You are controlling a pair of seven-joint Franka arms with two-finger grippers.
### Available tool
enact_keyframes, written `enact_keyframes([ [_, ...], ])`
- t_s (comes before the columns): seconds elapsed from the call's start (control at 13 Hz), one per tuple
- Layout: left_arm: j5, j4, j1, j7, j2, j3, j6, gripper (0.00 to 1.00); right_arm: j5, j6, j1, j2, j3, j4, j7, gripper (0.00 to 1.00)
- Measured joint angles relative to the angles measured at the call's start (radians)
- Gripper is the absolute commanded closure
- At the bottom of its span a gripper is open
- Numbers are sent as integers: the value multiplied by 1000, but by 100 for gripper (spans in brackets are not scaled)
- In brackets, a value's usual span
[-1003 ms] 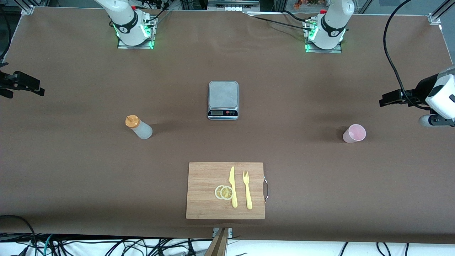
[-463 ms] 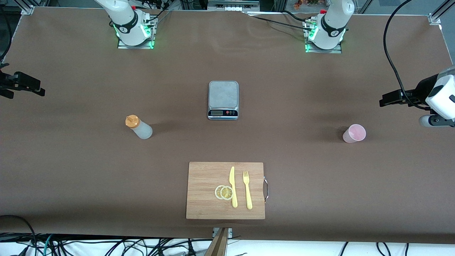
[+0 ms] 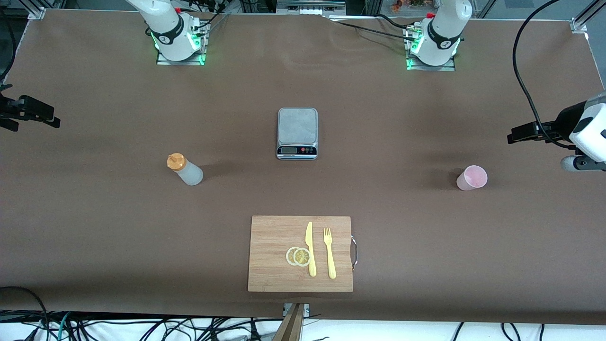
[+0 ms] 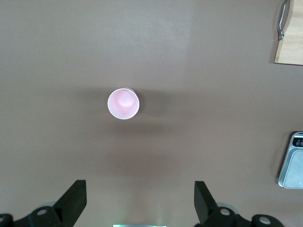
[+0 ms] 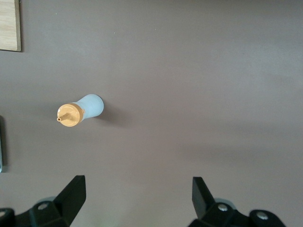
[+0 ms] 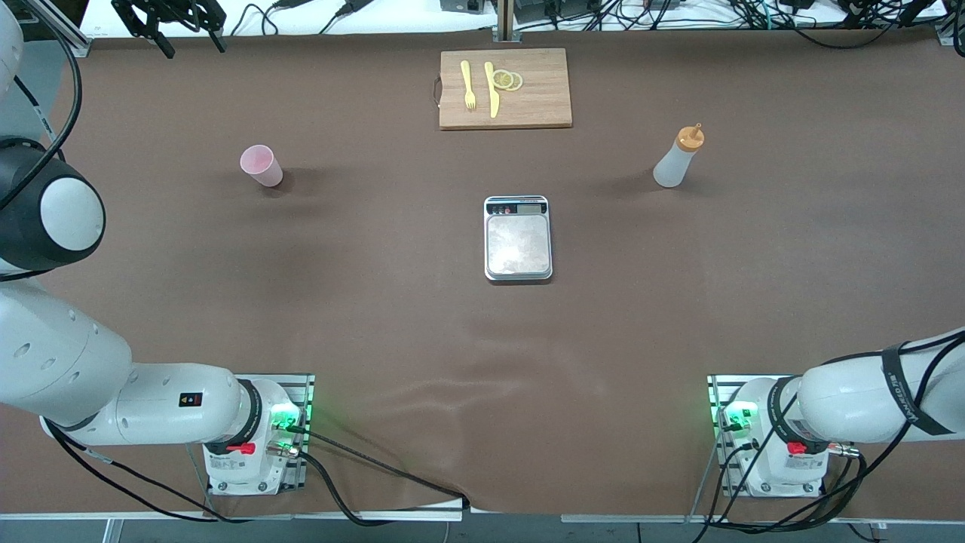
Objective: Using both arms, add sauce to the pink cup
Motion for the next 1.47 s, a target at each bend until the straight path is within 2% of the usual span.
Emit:
enact_keyframes([
  [0.31, 0, -1, 3, 4, 34, 3, 5, 0, 0, -2, -1, 0, -1, 0, 0, 0],
  [0.54, 4, -37, 4, 93, 61, 3, 67, 0, 0, -6, -1, 0, -4, 0, 0, 0],
  [0.69, 13, -97, 7, 132, 71, 13, 147, 0, 0, -6, -1, 0, -8, 0, 0, 1],
  [1.23, 16, -395, 48, 240, 90, 26, 526, 1, 0, -7, -1, 0, -15, 0, 0, 1],
  [1.47, 16, -484, 61, 297, 92, 45, 657, 2, 0, -8, -1, 0, -16, 0, 0, 1],
])
